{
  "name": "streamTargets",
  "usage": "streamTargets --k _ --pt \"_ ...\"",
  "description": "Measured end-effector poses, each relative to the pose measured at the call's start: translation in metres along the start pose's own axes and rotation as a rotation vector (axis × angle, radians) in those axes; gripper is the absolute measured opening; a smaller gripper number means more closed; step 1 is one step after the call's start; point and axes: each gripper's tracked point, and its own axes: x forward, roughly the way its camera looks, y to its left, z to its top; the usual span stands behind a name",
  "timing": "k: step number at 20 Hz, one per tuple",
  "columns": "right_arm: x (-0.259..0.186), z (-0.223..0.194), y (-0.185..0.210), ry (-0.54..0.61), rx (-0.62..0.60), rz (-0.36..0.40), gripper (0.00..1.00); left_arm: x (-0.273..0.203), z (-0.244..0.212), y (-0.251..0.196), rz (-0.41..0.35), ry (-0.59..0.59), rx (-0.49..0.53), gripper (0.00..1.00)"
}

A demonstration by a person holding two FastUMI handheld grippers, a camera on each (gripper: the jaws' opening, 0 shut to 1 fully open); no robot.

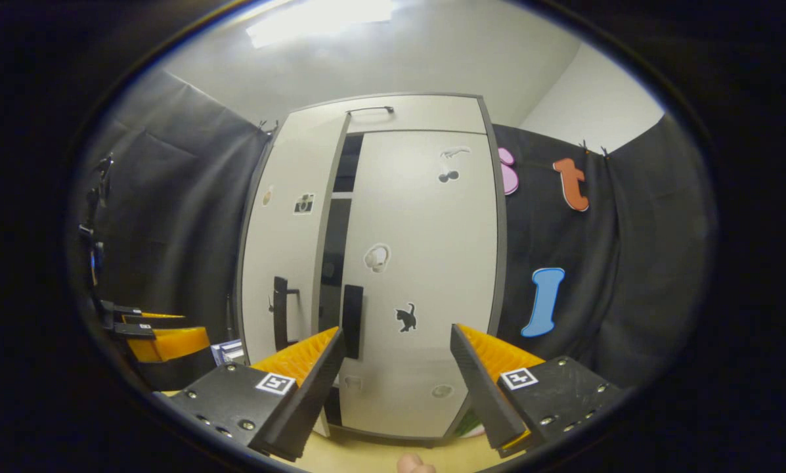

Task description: Grasp the bottle in the cabinet with the left hand and place it on the coaster, then close the right door with the right hand and the left door with the left hand.

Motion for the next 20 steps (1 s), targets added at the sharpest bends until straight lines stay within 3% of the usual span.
streamTargets --k 20 --pt "-0.005 0.001 0.000 -0.011 -0.022 0.000 0.98 -0.002 0.012 -0.004 0.003 -0.031 0.016 0.89"
